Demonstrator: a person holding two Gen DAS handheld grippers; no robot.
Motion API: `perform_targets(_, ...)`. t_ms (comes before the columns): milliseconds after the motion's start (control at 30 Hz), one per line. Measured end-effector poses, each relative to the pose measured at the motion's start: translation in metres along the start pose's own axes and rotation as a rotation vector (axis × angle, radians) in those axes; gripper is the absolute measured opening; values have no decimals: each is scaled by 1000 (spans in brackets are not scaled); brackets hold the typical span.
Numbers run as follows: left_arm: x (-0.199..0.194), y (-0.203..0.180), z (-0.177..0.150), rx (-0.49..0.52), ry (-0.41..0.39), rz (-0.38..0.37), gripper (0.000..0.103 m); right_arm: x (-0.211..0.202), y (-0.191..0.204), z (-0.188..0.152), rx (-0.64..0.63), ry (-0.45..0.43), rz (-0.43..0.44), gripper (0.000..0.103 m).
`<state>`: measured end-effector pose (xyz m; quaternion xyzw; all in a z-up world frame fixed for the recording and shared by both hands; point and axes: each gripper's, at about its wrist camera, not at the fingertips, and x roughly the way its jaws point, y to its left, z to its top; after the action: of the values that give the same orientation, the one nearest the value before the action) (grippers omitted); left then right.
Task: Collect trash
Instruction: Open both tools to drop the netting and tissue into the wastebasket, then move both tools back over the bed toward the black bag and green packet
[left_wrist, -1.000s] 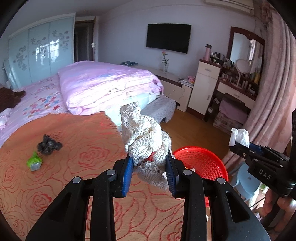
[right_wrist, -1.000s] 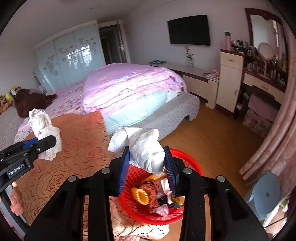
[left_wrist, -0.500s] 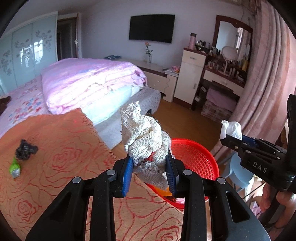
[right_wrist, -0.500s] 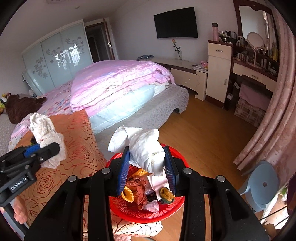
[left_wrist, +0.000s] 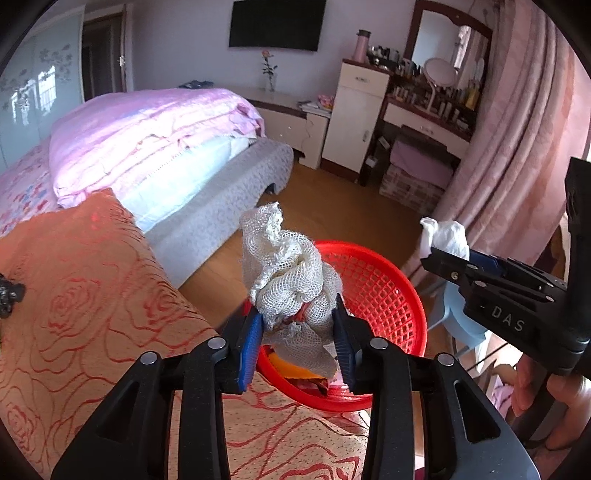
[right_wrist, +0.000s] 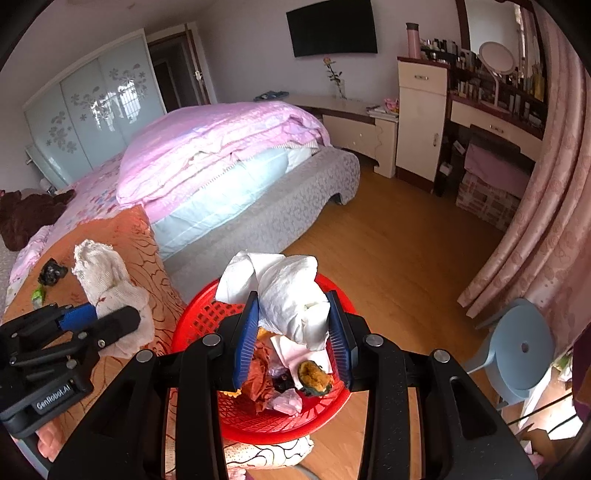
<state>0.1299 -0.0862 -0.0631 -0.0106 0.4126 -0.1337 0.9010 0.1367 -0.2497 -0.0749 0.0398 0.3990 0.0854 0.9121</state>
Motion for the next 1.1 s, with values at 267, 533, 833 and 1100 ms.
perform_targets(267,3,-3,-8,22,20,-23,50,6,-1,-2,5,22,-1,37)
perform_targets(533,2,-3,-9,23,16,-20,67,6,-7,-4,34,25,-7,49)
perform_targets(833,-15,14,-12,-18,-26,29,70,4,-2,-3,17,17,-15,49)
perform_targets(1100,-27,25,-15,-40,-48,56,70,2,3,-4,0,7,-11,50)
